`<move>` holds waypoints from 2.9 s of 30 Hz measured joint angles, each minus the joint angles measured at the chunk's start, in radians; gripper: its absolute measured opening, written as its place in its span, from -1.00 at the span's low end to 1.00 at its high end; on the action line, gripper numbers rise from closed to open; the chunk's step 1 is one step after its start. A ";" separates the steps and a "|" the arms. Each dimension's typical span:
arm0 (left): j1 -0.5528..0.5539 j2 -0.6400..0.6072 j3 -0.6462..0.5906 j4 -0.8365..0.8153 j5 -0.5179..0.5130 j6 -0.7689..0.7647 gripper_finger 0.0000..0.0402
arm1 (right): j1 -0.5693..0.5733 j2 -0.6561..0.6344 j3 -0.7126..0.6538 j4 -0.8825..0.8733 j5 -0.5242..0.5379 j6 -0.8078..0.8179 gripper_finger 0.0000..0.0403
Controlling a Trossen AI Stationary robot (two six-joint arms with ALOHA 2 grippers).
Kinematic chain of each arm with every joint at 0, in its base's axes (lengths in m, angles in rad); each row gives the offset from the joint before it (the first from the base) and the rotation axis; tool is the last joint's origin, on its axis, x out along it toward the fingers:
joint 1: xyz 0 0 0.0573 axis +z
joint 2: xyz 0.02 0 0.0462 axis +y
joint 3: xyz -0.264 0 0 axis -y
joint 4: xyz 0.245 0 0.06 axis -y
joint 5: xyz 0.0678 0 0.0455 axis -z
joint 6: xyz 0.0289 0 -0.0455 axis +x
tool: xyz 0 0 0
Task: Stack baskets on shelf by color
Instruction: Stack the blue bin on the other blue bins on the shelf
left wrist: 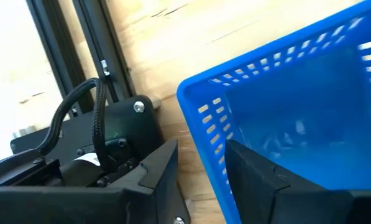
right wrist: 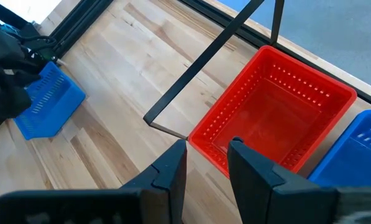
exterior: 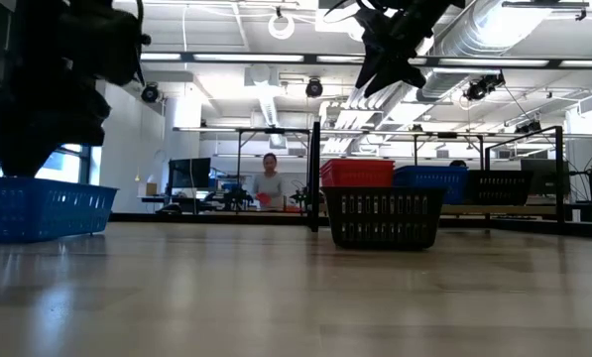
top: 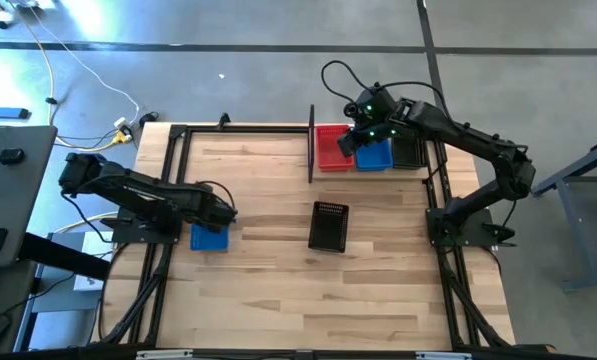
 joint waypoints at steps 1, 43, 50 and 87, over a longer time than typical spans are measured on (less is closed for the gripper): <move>0.000 0.019 0.000 0.000 0.000 0.000 -0.39 | 0.000 0.000 0.000 0.000 0.000 0.000 -0.49; -0.003 0.219 0.019 0.167 0.100 -0.036 -0.82 | 0.002 0.001 0.000 0.000 -0.082 -0.073 -0.49; -0.003 0.195 0.019 0.188 0.090 -0.001 -0.98 | 0.075 0.001 0.000 0.000 -0.102 -0.079 -0.49; 0.046 -0.025 0.305 0.365 -0.167 0.103 -1.00 | 0.646 0.001 0.000 0.377 0.084 -0.184 -0.41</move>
